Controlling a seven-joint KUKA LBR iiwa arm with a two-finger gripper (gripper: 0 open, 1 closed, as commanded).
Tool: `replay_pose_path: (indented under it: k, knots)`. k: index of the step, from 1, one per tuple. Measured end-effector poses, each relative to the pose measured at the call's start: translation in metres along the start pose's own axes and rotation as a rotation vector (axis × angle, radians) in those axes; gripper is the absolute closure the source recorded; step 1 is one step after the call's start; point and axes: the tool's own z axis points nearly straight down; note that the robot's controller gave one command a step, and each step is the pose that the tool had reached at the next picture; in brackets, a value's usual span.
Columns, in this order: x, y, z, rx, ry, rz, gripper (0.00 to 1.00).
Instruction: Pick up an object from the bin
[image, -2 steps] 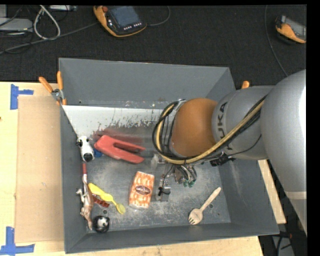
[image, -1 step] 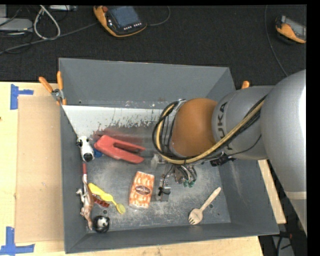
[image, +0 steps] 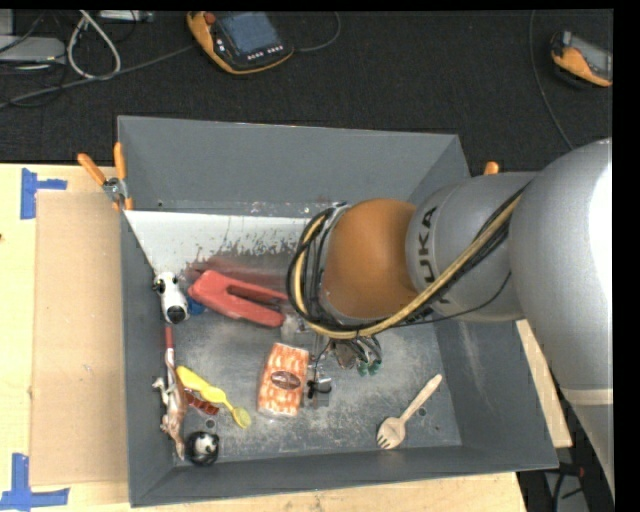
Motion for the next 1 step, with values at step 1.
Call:
replay_pose_path:
  k: [1]
  knots:
    - [0.0052,0.0293,0.0,-0.002,0.0,-0.063,1.0]
